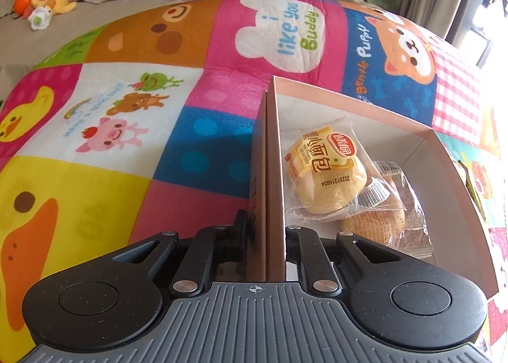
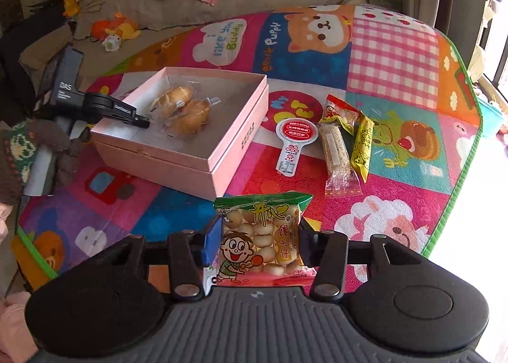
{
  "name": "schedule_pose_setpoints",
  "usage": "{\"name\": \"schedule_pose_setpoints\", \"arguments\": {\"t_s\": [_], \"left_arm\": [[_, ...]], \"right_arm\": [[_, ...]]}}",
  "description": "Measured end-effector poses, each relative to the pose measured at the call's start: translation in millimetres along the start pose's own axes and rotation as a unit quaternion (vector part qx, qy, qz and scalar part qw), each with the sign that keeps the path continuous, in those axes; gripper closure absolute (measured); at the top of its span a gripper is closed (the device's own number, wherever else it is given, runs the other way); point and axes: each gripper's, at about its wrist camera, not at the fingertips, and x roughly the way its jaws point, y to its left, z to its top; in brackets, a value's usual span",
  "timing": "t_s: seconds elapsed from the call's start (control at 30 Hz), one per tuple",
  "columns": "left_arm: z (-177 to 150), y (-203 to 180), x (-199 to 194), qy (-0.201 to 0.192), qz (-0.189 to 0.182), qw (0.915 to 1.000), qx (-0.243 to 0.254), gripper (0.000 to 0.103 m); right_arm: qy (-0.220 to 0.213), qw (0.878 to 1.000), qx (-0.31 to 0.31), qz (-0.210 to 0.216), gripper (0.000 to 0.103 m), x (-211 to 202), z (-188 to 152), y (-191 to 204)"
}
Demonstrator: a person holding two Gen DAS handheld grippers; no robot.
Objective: Organize objects
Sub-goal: 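Carry the peanut bag into the pink box and open the right gripper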
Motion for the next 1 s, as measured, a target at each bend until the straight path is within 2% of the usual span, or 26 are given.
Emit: {"name": "schedule_pose_setpoints", "arguments": {"t_s": [0.2, 0.33, 0.43, 0.5, 0.53, 0.57, 0.63, 0.77, 0.83, 1.0], "left_arm": [[-1, 1, 0, -0.002, -0.005, 1.0, -0.003, 0.088], [-1, 1, 0, -0.004, -0.005, 1.0, -0.003, 0.088], [-1, 2, 0, -0.003, -0.007, 1.0, -0.005, 0.087], [-1, 2, 0, -0.003, -0.008, 0.9999, -0.007, 0.087], [-2, 2, 0, -0.004, -0.009, 0.9999, -0.007, 0.087], [-2, 3, -1, -0.004, -0.011, 0.9999, -0.008, 0.087], [-2, 3, -1, -0.004, -0.011, 0.9999, -0.008, 0.087], [-1, 3, -1, -0.003, -0.011, 0.9999, -0.008, 0.087], [0, 3, -1, -0.004, -0.011, 0.9999, -0.008, 0.087], [-1, 4, -1, -0.007, -0.01, 0.9999, -0.01, 0.087]], "right_arm": [[-0.036, 0.997, -0.017, 0.063, 0.055, -41, 11, 39], [-0.074, 0.992, -0.002, 0.106, 0.055, -42, 42, 47], [-0.103, 0.987, 0.025, 0.117, 0.055, -29, 70, 44], [-0.125, 0.986, 0.046, 0.097, 0.051, -14, 86, 41], [-0.128, 0.987, 0.05, 0.086, 0.041, -7, 92, 40], [-0.126, 0.987, 0.057, 0.076, 0.037, 3, 97, 39], [-0.117, 0.988, 0.073, 0.068, 0.035, 17, 100, 33], [-0.101, 0.989, 0.092, 0.055, 0.033, 27, 86, 13], [-0.096, 0.99, 0.102, 0.033, 0.026, 29, 75, -2], [-0.07, 0.989, 0.121, -0.042, 0.022, 42, 47, -41]]}}
